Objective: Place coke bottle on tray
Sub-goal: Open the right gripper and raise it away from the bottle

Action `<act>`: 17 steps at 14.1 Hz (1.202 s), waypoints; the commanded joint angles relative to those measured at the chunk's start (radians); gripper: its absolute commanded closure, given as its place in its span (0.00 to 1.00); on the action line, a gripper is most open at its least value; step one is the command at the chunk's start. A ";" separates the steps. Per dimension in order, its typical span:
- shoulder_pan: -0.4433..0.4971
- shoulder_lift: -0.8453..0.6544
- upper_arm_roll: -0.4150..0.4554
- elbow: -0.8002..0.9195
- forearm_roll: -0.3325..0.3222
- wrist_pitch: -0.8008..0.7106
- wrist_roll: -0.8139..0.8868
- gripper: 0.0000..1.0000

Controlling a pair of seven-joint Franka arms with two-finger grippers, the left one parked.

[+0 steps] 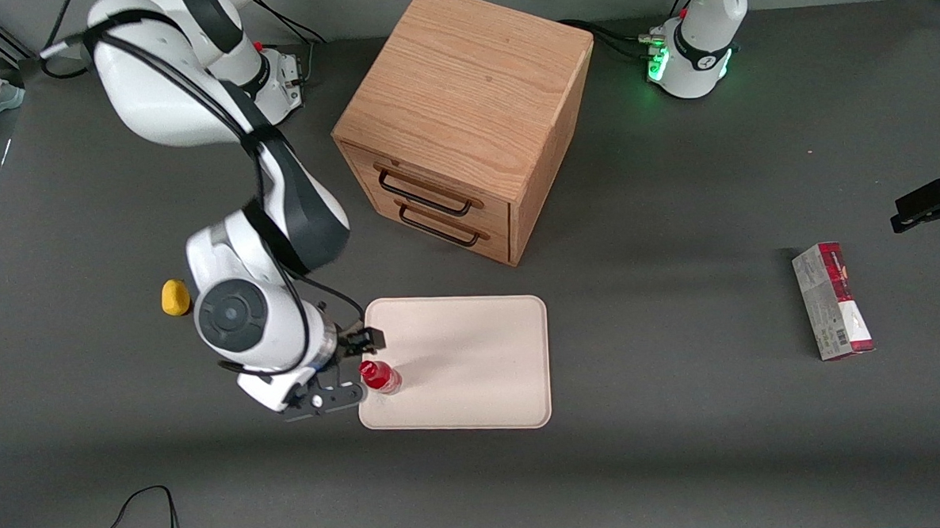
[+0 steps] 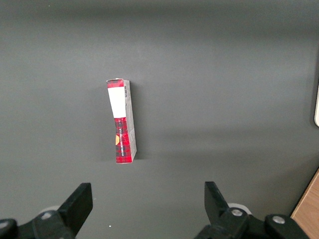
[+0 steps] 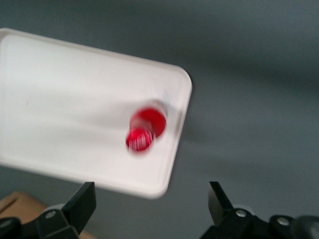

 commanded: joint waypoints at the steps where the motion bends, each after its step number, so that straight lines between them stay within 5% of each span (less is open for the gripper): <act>1: -0.001 -0.162 0.002 -0.058 -0.022 -0.170 0.034 0.00; 8: -0.004 -0.579 -0.139 -0.469 0.000 -0.140 0.017 0.00; 12: -0.171 -0.747 -0.146 -0.652 0.093 -0.028 -0.102 0.00; 17: -0.292 -0.850 -0.141 -0.785 0.096 0.041 -0.222 0.00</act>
